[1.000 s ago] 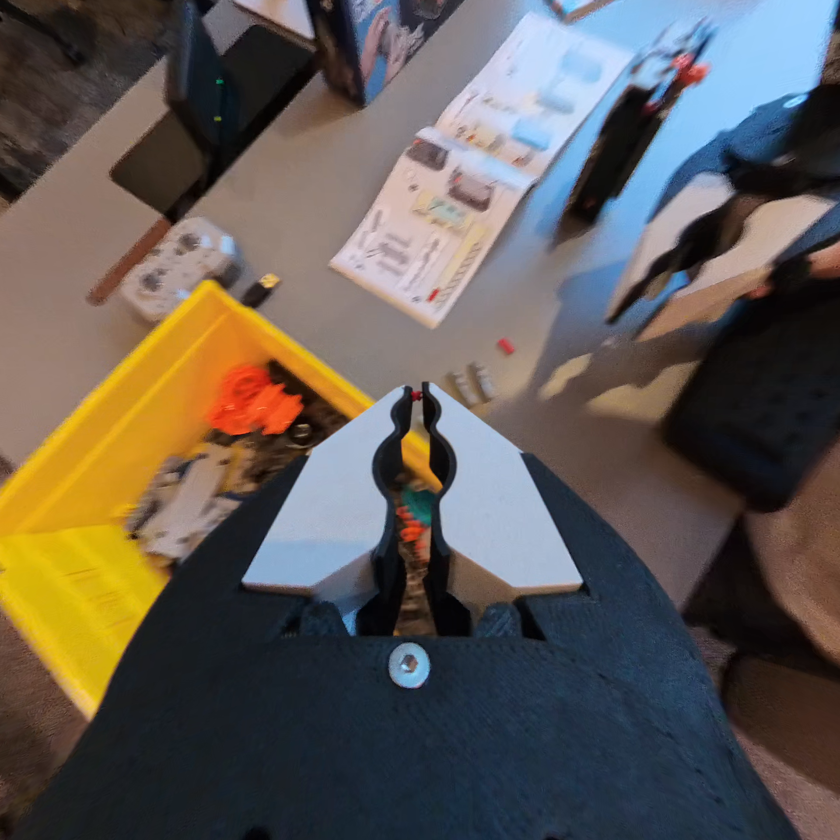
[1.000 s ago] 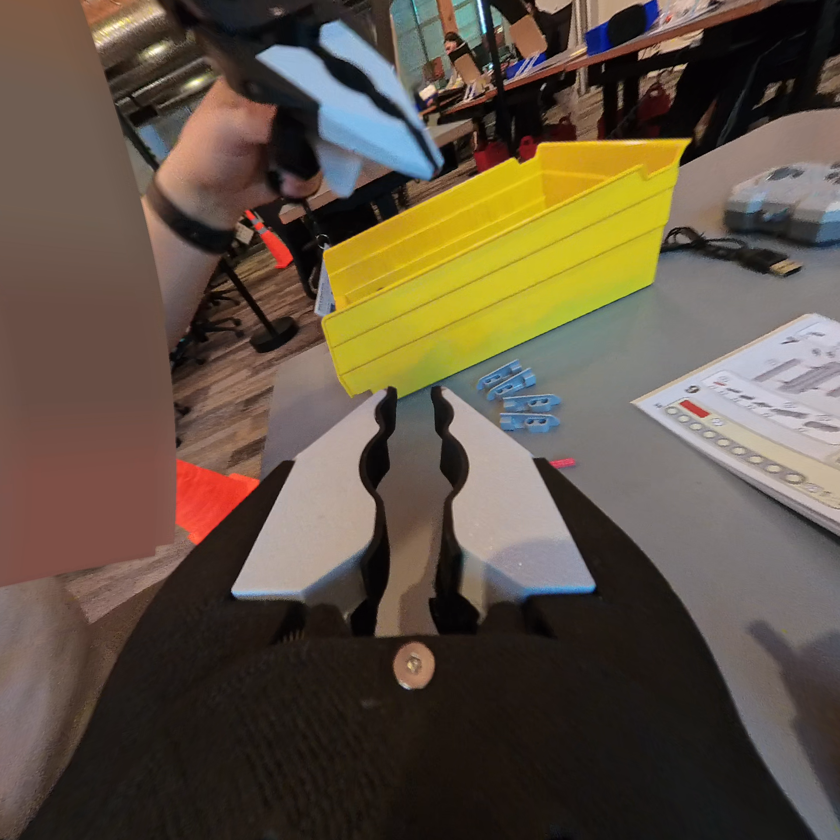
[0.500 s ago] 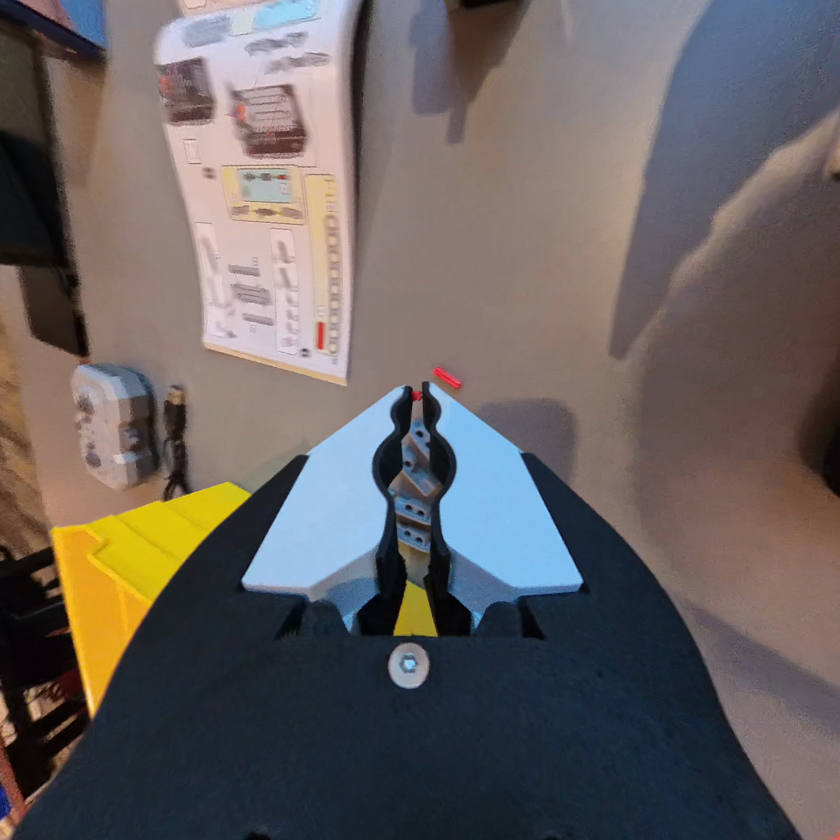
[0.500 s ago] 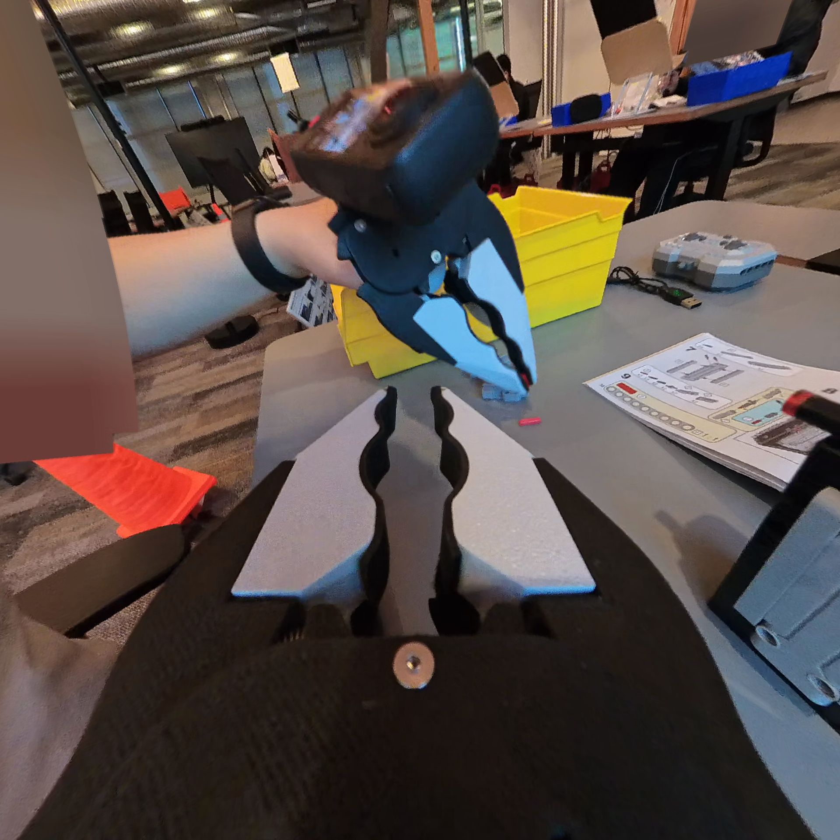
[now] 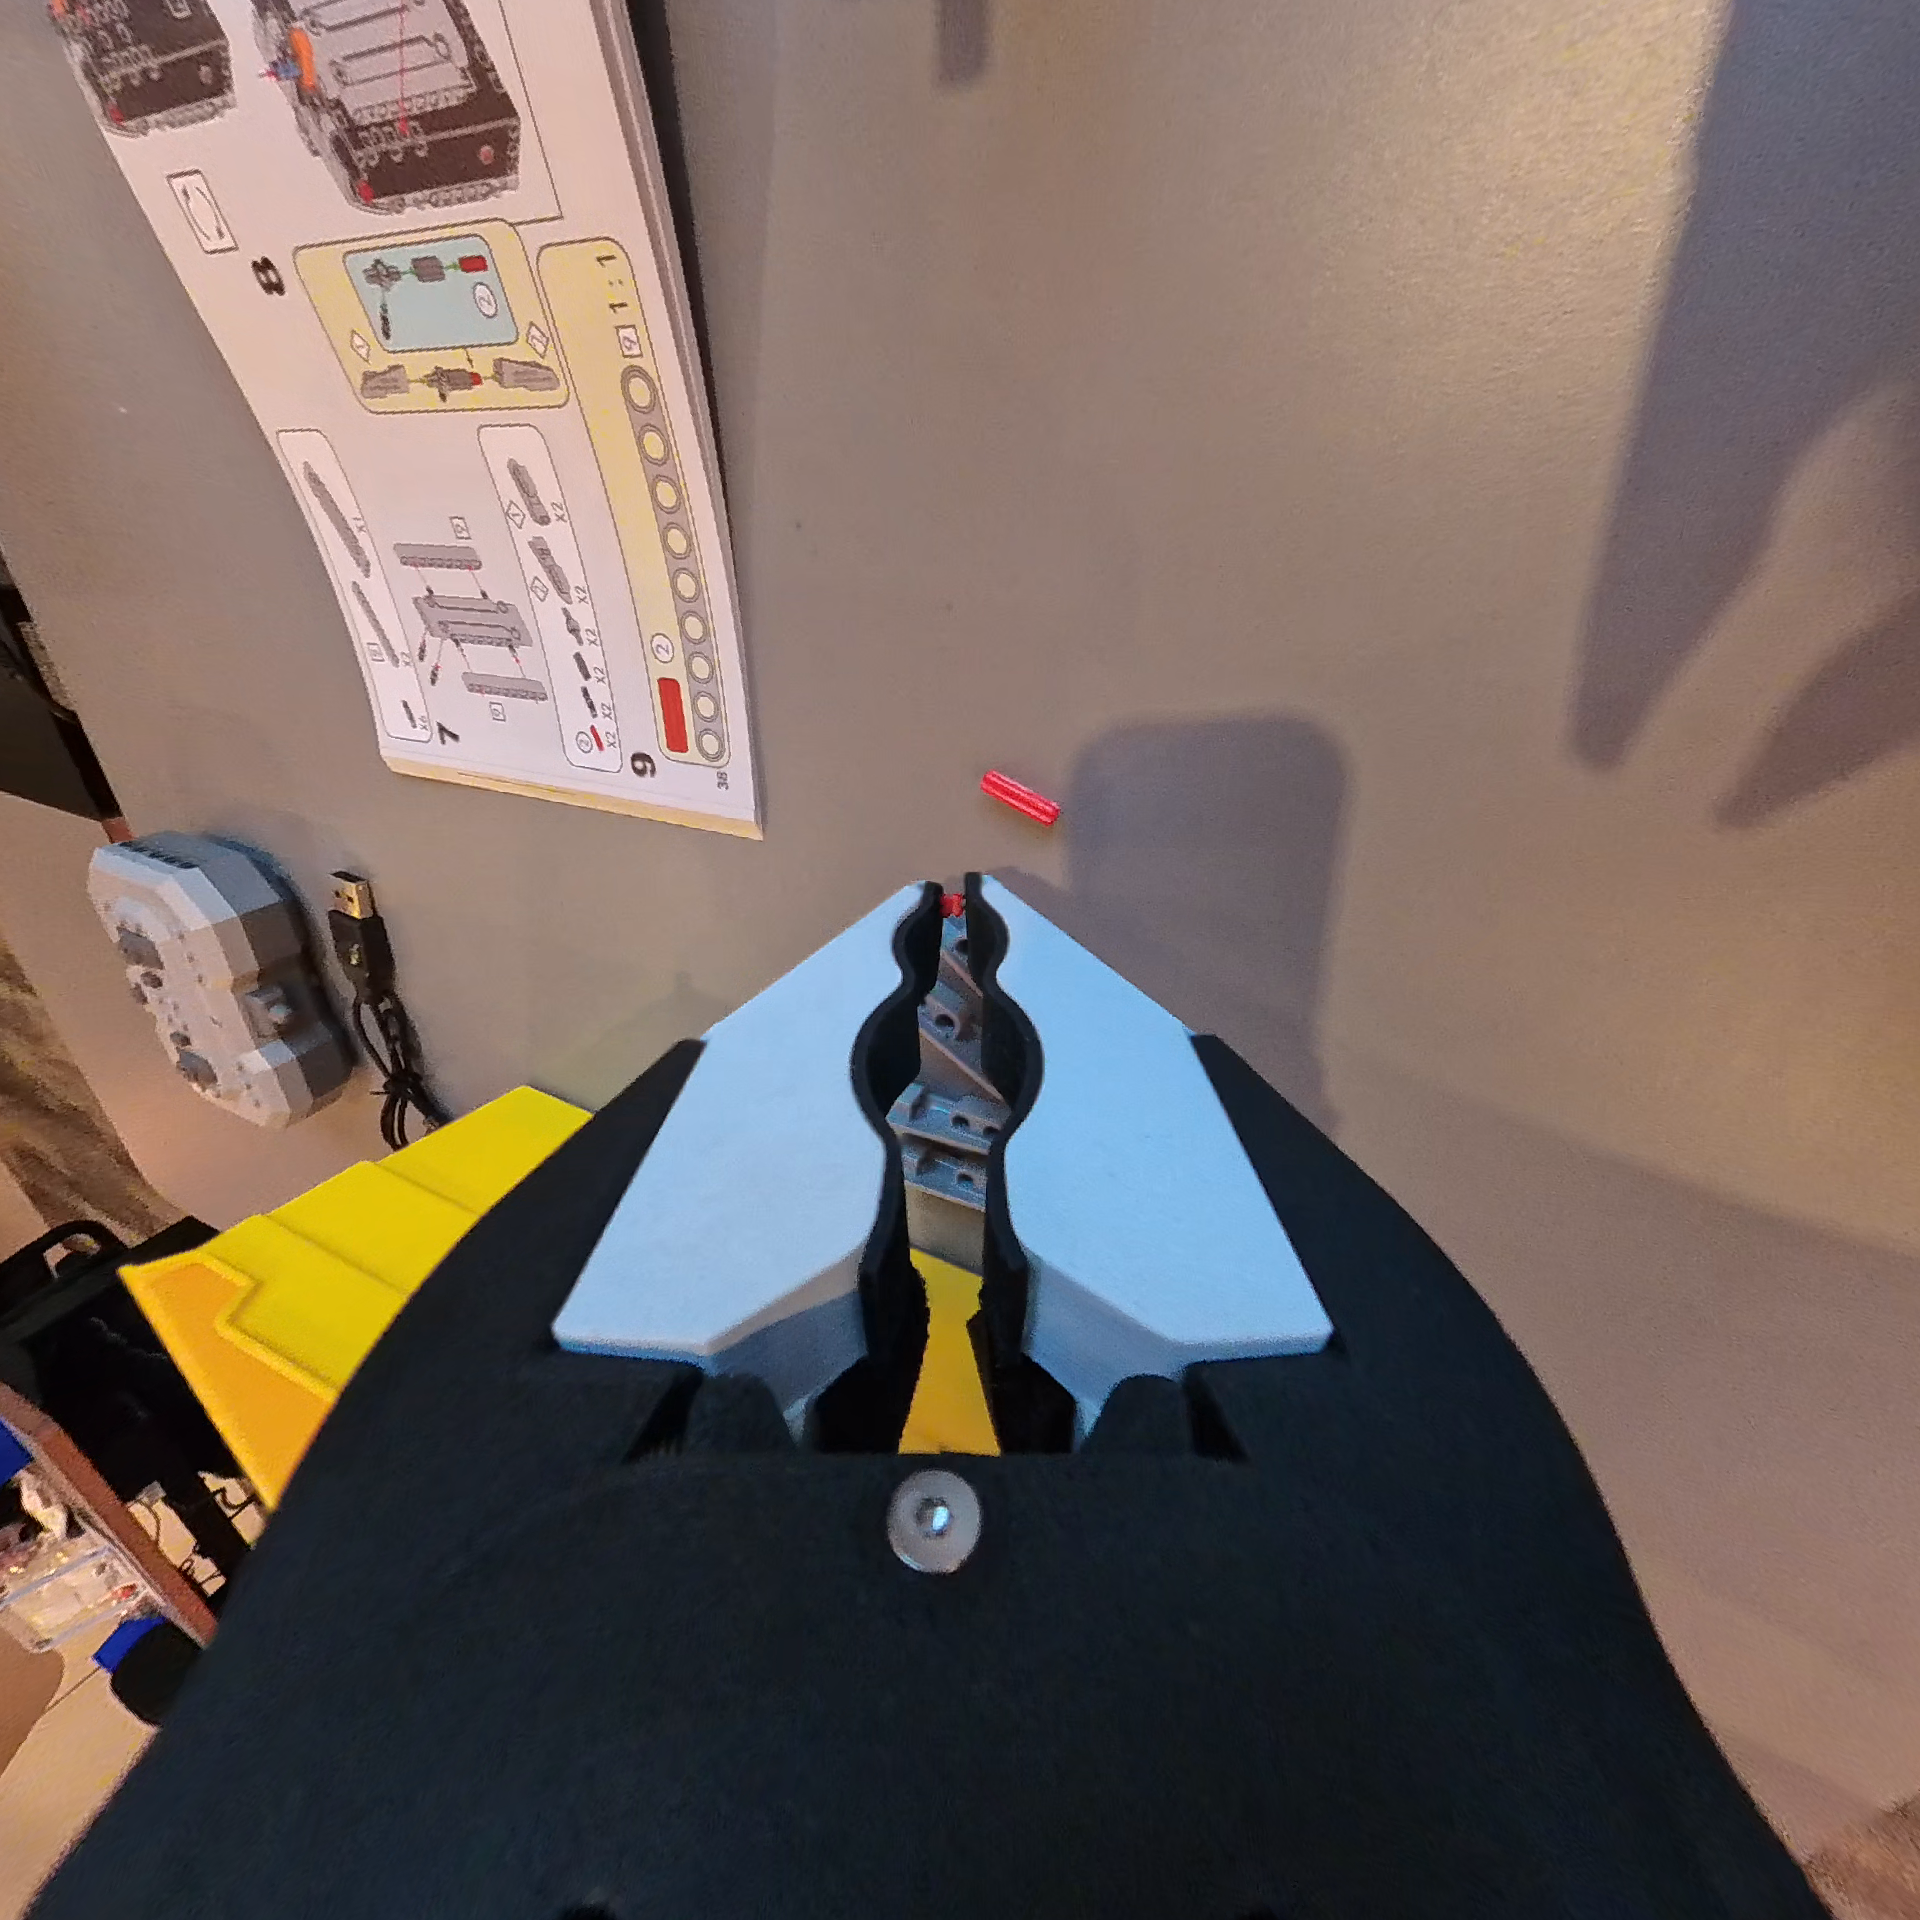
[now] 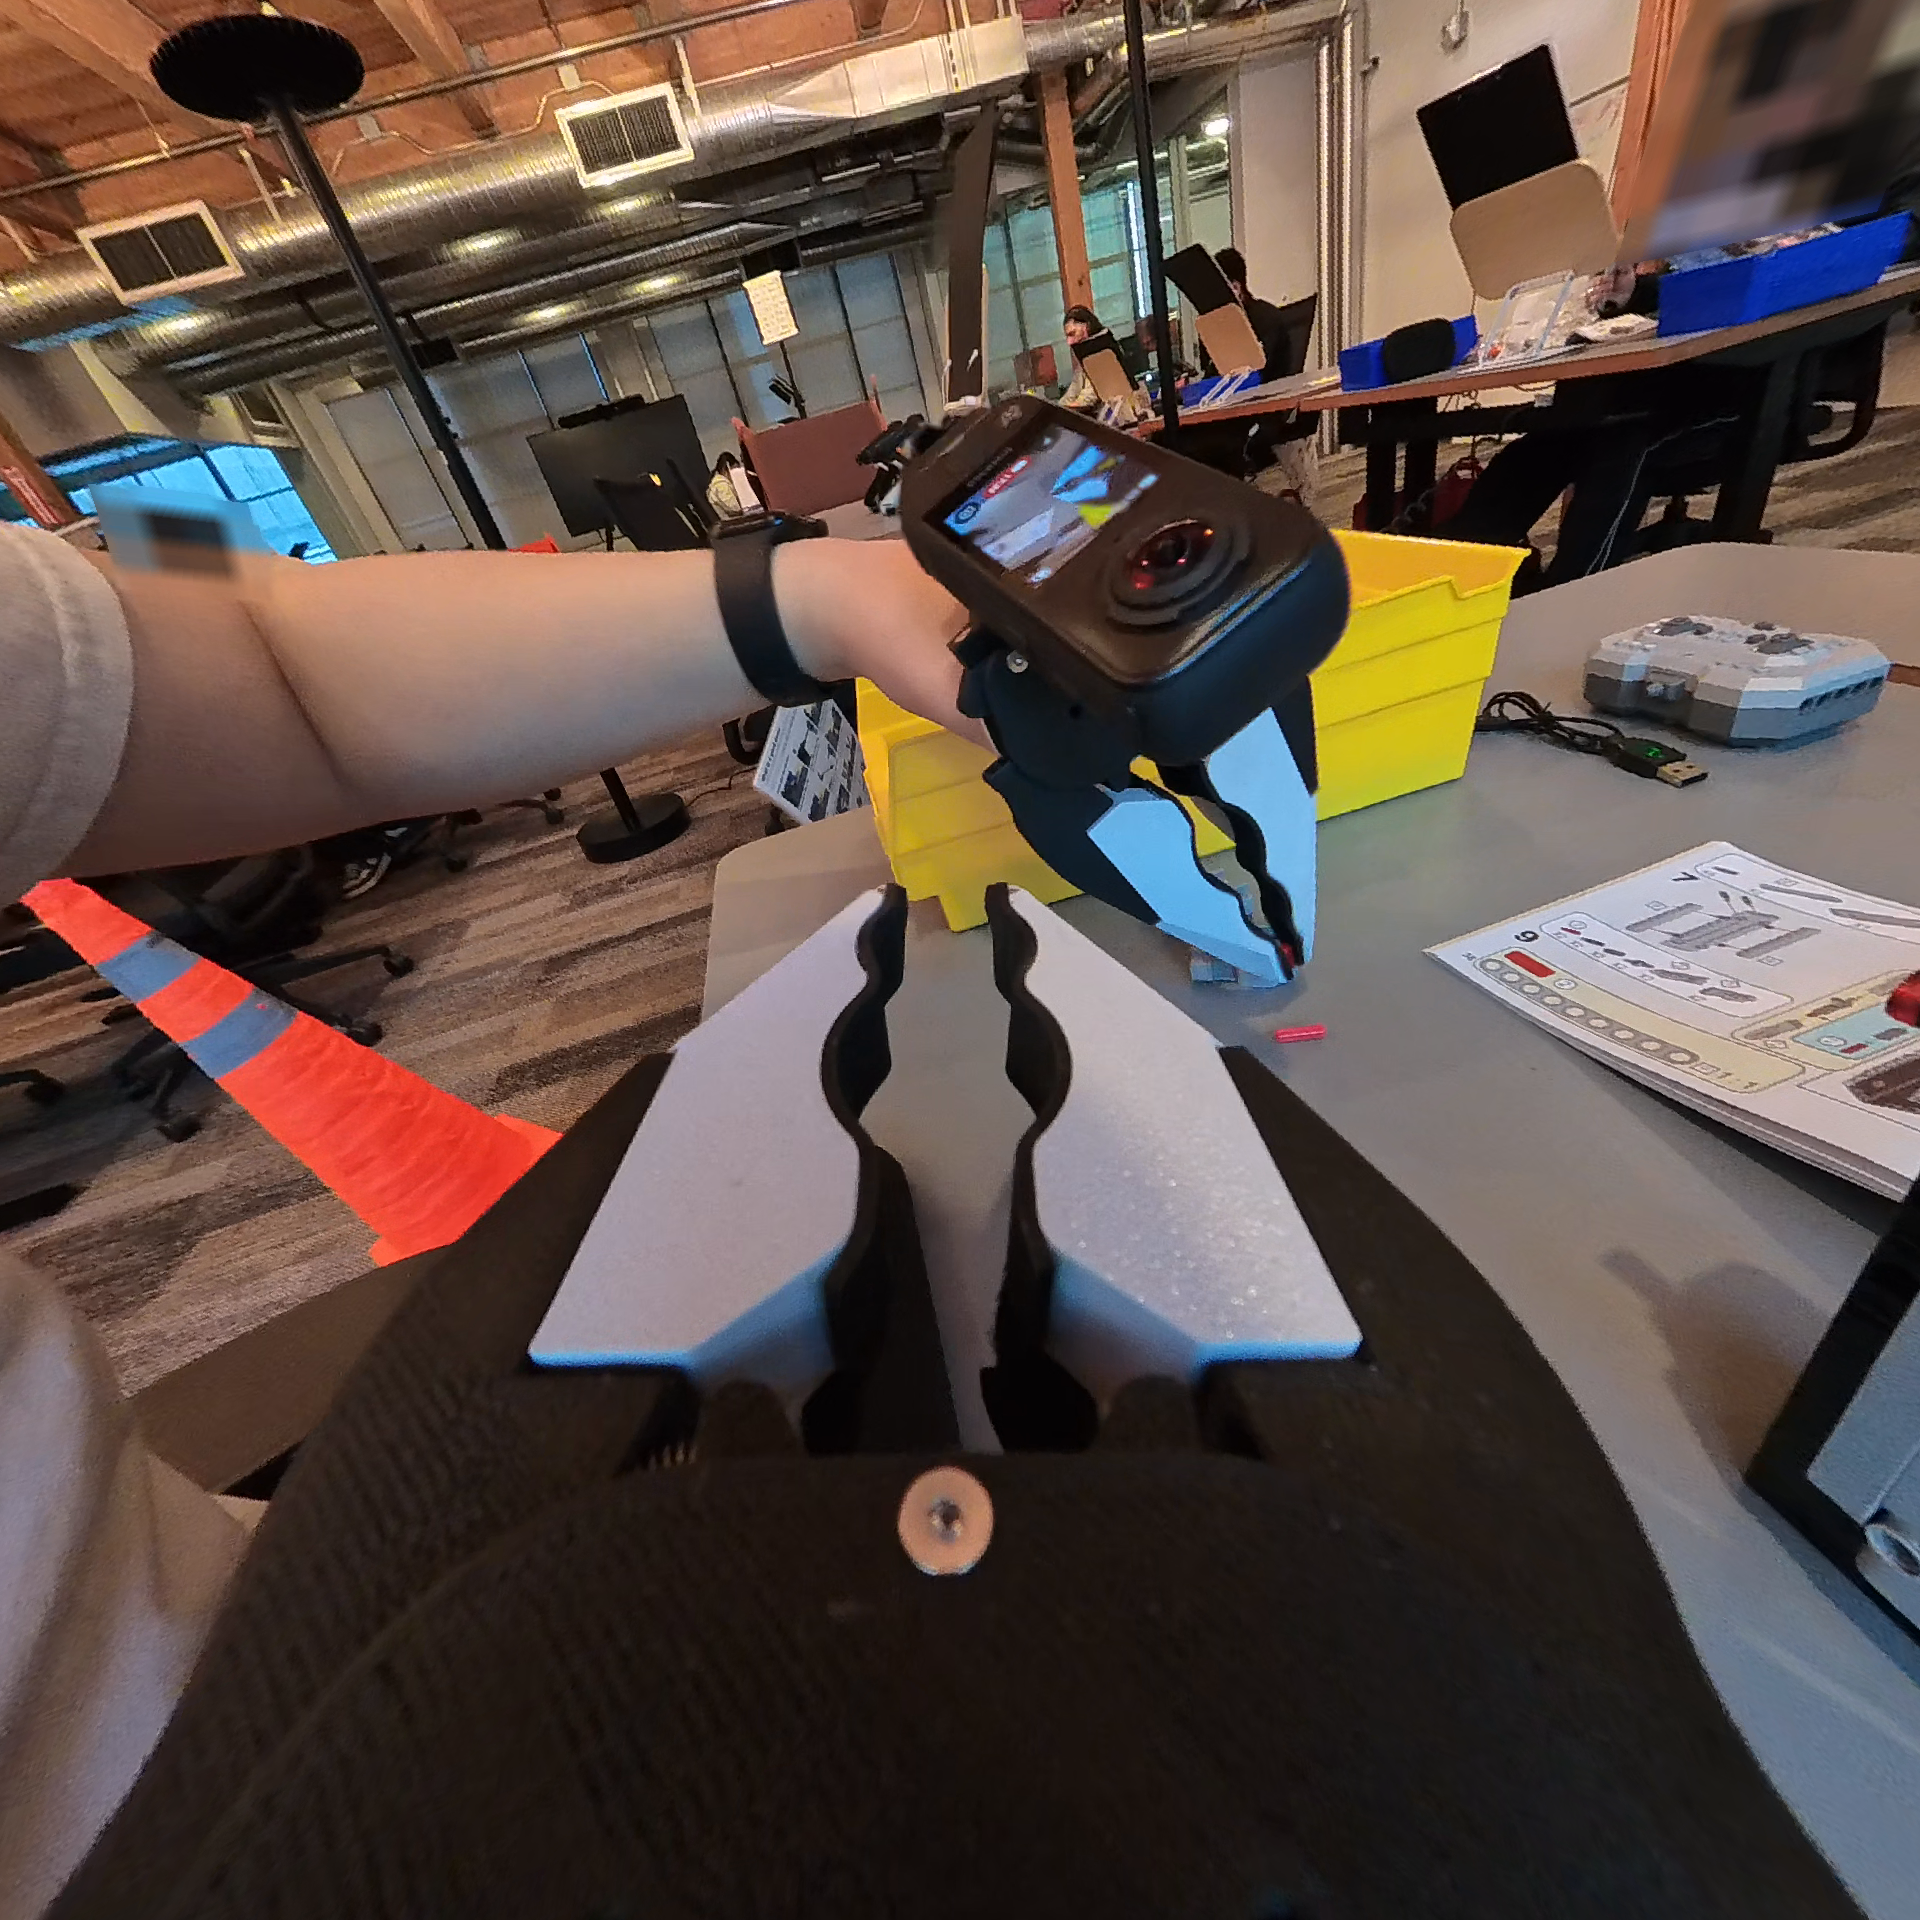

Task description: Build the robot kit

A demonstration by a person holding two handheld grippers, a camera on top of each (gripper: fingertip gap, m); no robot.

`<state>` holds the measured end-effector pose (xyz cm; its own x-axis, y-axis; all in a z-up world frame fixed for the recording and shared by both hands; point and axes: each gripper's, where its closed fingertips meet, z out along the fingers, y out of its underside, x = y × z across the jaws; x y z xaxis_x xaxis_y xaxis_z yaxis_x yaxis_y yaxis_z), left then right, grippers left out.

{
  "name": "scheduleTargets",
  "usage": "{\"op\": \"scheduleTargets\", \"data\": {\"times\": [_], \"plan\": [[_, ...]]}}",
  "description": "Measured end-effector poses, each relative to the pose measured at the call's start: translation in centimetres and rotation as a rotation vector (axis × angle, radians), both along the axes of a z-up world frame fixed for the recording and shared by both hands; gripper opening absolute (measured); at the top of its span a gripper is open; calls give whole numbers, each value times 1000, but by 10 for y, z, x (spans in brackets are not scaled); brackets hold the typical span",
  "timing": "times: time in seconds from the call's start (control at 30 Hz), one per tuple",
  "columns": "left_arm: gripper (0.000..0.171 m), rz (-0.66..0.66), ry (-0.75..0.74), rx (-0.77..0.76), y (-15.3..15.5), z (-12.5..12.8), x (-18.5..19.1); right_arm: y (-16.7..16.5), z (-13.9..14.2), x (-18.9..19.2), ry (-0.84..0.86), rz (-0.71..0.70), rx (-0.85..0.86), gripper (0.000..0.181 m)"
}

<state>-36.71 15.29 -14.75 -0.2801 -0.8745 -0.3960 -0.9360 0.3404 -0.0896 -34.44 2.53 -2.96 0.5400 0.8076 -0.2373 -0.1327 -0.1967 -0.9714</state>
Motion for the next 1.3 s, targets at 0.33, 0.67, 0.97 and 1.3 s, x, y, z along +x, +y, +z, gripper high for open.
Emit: {"op": "scheduleTargets", "data": {"times": [0.33, 0.67, 0.97, 1.3], "plan": [[2, -183, 0, 9, -6, -1, 10, 2, 1, 4, 30, -4, -17, 15], [2, -293, 86, 31, -5, -8, 8, 5, 0, 6, 37, -14, -26, 15], [2, -314, 115, 36, -2, -15, 6, 5, 2, 9, 69, -7, -45, 15], [8, -301, 97, 33, -2, -13, 7, 5, 4, 12, 75, -13, -40, 15]]}}
